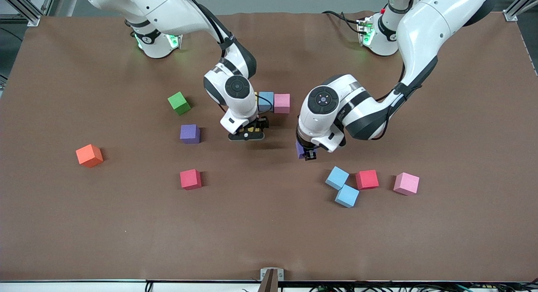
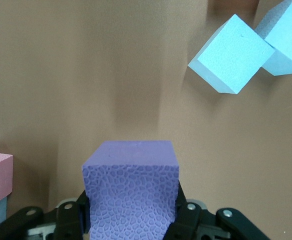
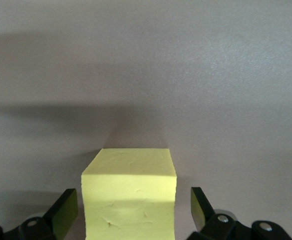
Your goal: Arrange 11 blocks into digit 3
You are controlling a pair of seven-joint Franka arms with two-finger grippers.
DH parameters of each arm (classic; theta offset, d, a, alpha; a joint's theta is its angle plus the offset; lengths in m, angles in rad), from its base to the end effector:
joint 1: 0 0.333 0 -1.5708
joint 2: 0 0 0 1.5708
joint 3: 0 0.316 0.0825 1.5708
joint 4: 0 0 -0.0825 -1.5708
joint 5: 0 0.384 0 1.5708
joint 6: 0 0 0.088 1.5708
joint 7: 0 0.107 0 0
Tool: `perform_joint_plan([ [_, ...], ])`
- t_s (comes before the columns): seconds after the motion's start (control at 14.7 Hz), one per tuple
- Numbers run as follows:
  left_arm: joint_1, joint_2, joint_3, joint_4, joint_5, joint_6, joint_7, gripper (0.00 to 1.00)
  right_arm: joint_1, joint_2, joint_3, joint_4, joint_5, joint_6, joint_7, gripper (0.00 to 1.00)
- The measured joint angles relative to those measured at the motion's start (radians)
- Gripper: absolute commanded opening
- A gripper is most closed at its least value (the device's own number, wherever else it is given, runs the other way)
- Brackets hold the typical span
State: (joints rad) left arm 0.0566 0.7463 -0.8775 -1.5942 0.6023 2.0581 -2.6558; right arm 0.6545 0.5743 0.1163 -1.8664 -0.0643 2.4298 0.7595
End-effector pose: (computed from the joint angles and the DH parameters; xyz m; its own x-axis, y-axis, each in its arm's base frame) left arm 0.5528 -0.4078 0.3105 -0.1136 0.9932 -0.0266 0.9935 0.1134 -0.0088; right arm 0.4612 0.4422 0.2075 0.9989 0.0419 -0.0189 0.0417 -0.9991 -0.0116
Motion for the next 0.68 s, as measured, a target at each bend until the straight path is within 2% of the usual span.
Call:
perform_joint_plan([
  [0.68, -0.020, 0.023, 0.003, -0.051, 0.000, 0.041, 0.003, 0.61, 0.000, 0.000, -0.002, -0.001, -0.007, -0.010, -0.003, 1.00],
])
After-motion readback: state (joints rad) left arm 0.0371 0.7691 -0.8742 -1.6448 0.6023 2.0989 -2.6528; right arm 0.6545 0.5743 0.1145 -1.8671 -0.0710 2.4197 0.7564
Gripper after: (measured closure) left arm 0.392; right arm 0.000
